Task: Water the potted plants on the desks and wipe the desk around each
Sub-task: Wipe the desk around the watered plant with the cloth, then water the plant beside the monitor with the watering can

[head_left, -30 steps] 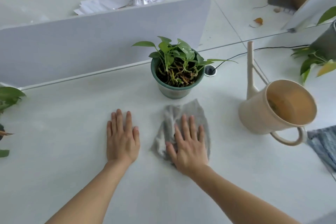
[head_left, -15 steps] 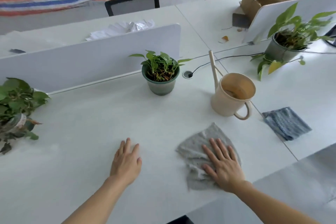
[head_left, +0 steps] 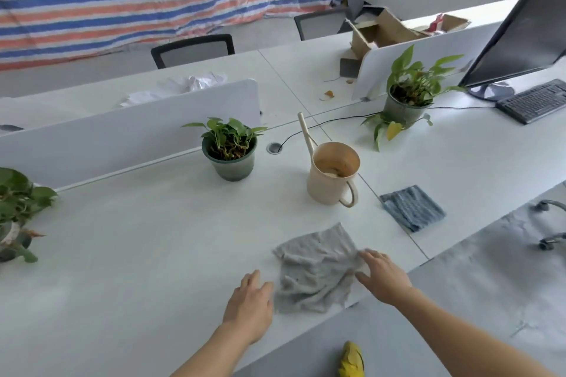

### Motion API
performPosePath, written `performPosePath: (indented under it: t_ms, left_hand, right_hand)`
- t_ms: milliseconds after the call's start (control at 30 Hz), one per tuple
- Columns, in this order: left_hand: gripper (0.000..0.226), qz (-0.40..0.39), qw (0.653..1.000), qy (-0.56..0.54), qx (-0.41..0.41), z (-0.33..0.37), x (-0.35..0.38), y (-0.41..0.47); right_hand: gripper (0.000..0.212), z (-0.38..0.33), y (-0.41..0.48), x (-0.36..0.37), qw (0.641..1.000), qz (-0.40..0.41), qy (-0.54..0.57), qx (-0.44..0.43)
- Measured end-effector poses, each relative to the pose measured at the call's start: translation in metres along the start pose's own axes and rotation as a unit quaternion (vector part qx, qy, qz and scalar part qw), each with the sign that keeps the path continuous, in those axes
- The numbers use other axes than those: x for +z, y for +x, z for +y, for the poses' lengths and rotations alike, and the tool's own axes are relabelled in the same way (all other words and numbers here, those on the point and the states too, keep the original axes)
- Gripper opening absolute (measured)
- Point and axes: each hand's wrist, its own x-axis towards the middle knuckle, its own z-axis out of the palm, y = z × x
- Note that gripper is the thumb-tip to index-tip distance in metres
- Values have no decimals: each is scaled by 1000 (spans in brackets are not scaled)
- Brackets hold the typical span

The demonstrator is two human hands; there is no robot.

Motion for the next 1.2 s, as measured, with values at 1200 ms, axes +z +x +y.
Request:
performPosePath:
  t_ms: [1200]
  left_hand:
    - [55,-125,989,77,-20,151,-24,183]
  right_hand:
    - [45,51,145,-172,915,-85,390,51]
